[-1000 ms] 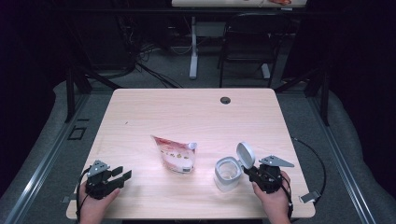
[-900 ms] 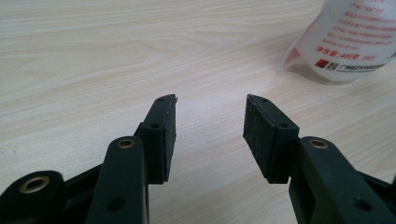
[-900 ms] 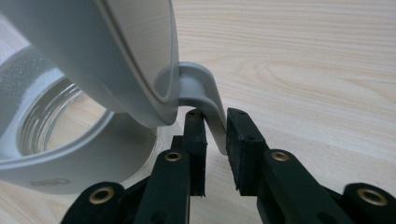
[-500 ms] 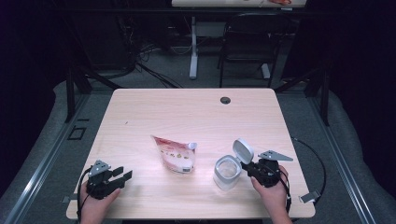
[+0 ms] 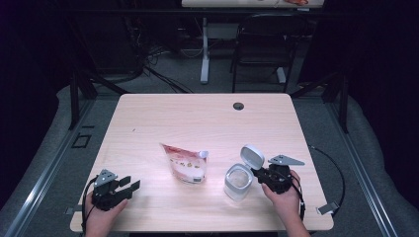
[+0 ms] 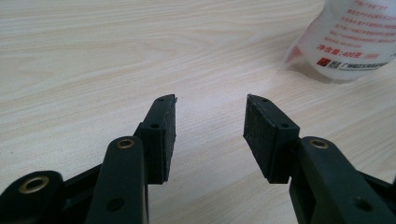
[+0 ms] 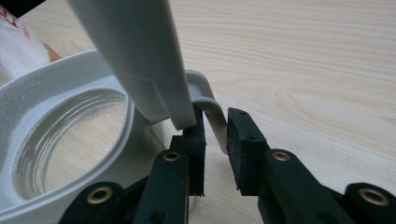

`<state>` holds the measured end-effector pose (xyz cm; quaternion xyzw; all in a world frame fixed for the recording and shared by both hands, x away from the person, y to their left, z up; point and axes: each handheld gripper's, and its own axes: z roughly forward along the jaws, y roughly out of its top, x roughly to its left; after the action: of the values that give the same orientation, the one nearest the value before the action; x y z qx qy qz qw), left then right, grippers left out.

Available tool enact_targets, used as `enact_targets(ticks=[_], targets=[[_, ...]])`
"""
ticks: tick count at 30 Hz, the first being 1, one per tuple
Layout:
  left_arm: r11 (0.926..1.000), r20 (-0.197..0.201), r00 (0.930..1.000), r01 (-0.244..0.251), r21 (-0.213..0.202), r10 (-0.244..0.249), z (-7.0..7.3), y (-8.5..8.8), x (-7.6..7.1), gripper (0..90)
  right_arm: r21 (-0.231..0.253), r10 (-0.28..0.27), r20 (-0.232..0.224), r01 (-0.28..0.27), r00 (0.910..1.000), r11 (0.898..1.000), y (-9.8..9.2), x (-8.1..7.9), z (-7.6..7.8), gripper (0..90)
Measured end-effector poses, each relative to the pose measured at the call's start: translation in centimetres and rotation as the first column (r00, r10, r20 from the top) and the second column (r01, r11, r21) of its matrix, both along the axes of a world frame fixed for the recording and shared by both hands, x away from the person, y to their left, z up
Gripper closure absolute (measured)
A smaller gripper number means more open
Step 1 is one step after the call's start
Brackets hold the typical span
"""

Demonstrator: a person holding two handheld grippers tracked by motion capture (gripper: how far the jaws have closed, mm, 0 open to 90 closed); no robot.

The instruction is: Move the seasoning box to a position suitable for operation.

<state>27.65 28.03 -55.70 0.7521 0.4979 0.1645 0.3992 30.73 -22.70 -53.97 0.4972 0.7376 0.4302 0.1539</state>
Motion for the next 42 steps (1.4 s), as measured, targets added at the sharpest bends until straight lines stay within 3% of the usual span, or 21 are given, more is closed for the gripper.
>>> enact_targets(ticks=[7, 10, 19, 32, 33, 42], targets=[[1.0, 0.002, 1.0, 0.001, -0.003, -0.001, -0.1, -0.1, 0.1, 54.0, -0.001, 0.013, 0.004, -0.013, 0.9999, 1.0, 0.5, 0.4, 0.0, 77.5], [1.0, 0.001, 1.0, 0.002, 0.001, -0.002, -0.1, -0.2, 0.1, 54.1, -0.03, 0.018, 0.01, -0.018, 0.9998, 0.999, 0.8, 0.4, 0.1, 77.6], [0.9999, 0.001, 1.0, 0.008, 0.007, -0.008, -0.1, -0.2, 0.1, 54.1, -0.019, 0.029, 0.019, -0.029, 0.9994, 0.999, 0.9, 0.6, 0.0, 76.9], [1.0, -0.005, 1.0, 0.001, 0.001, -0.001, -0.2, 0.1, 0.5, 54.5, -0.046, 0.031, 0.026, -0.03, 0.9992, 0.998, 0.6, -0.8, 0.5, 73.7], [1.0, -0.006, 1.0, -0.001, -0.001, 0.001, -0.3, 0.1, 0.6, 54.6, -0.067, 0.036, 0.023, -0.034, 0.9991, 0.997, 0.4, -1.0, 0.6, 73.6], [0.9997, -0.014, 0.9996, 0.026, -0.003, -0.026, -0.4, 0.0, 1.0, 56.7, -0.061, 0.021, 0.039, -0.019, 0.999, 0.998, -1.1, -2.8, 1.6, 70.4]])
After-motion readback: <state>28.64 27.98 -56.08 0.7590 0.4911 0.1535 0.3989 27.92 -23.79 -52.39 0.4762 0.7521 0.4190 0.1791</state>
